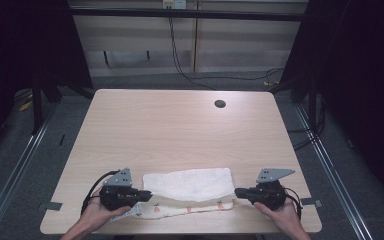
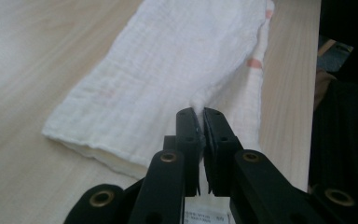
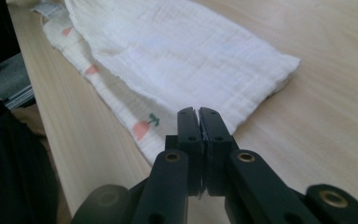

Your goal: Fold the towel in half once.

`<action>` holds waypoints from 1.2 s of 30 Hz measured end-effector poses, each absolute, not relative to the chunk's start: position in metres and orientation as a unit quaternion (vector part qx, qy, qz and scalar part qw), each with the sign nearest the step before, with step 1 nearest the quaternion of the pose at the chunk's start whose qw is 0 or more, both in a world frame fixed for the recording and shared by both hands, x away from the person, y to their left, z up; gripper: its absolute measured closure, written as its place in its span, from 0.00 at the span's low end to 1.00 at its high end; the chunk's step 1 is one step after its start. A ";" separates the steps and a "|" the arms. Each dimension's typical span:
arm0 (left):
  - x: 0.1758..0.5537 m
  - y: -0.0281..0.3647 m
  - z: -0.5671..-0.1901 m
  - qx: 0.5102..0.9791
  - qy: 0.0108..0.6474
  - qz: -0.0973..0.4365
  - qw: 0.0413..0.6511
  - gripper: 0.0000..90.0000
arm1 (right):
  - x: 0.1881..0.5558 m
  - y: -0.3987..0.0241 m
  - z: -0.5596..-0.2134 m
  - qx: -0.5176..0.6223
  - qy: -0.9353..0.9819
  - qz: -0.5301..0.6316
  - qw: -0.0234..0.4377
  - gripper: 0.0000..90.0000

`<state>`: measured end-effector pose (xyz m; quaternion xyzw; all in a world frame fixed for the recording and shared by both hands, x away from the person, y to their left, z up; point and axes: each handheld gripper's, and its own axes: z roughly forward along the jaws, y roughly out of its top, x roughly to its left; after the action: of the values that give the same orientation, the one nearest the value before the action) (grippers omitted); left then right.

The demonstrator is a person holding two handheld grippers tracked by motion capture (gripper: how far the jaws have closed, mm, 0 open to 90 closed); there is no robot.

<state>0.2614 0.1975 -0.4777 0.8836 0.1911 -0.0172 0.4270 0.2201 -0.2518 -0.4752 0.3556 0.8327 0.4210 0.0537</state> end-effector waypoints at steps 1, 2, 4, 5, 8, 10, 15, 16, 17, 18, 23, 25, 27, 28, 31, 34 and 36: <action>0.261 0.198 -0.478 0.884 0.191 -0.017 0.427 0.95 | 0.220 -0.252 -0.475 0.356 0.833 0.421 0.054 0.98; 0.260 0.198 -0.480 0.889 0.186 -0.018 0.418 0.95 | 0.216 -0.251 -0.478 0.352 0.837 0.417 0.048 0.98; 0.259 0.198 -0.482 0.890 0.184 -0.020 0.416 0.95 | 0.216 -0.251 -0.479 0.353 0.838 0.414 0.045 0.98; 0.258 0.198 -0.482 0.889 0.185 -0.022 0.418 0.94 | 0.214 -0.249 -0.482 0.349 0.846 0.400 0.046 0.98; 0.258 0.197 -0.483 0.890 0.187 -0.022 0.415 0.94 | 0.213 -0.247 -0.484 0.347 0.850 0.395 0.037 0.98; 0.258 0.197 -0.485 0.893 0.181 -0.030 0.411 0.94 | 0.213 -0.247 -0.484 0.344 0.850 0.397 0.036 0.97; 0.257 0.200 -0.483 0.888 0.189 -0.023 0.418 0.93 | 0.210 -0.248 -0.481 0.343 0.846 0.407 0.034 0.90; 0.257 0.202 -0.482 0.888 0.189 -0.027 0.419 0.92 | 0.210 -0.247 -0.481 0.344 0.845 0.409 0.031 0.89; 0.256 0.202 -0.482 0.889 0.185 -0.027 0.417 0.91 | 0.210 -0.246 -0.481 0.341 0.844 0.413 0.029 0.86; 0.256 0.202 -0.482 0.889 0.185 -0.027 0.417 0.90 | 0.210 -0.246 -0.481 0.341 0.844 0.413 0.029 0.86; 0.255 0.206 -0.477 0.884 0.185 -0.028 0.429 0.85 | 0.209 -0.245 -0.476 0.348 0.837 0.420 0.044 0.76; 0.258 0.205 -0.479 0.883 0.195 -0.025 0.426 0.82 | 0.209 -0.245 -0.475 0.349 0.837 0.418 0.054 0.74; 0.261 0.205 -0.481 0.882 0.204 -0.022 0.424 0.81 | 0.210 -0.247 -0.474 0.352 0.832 0.424 0.055 0.72; 0.263 0.205 -0.482 0.882 0.208 -0.021 0.423 0.80 | 0.210 -0.247 -0.474 0.354 0.830 0.426 0.055 0.71; 0.268 0.203 -0.484 0.882 0.217 -0.016 0.417 0.78 | 0.209 -0.248 -0.472 0.352 0.826 0.437 0.053 0.69; 0.271 0.203 -0.485 0.883 0.223 -0.010 0.412 0.76 | 0.210 -0.248 -0.470 0.353 0.824 0.441 0.053 0.66; 0.272 0.205 -0.486 0.884 0.225 -0.011 0.409 0.75 | 0.211 -0.247 -0.467 0.351 0.820 0.448 0.056 0.66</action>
<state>0.2721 0.2047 -0.4857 0.8844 0.2246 -0.0107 0.4091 0.2108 -0.2473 -0.4673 0.3508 0.8204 0.4480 0.0558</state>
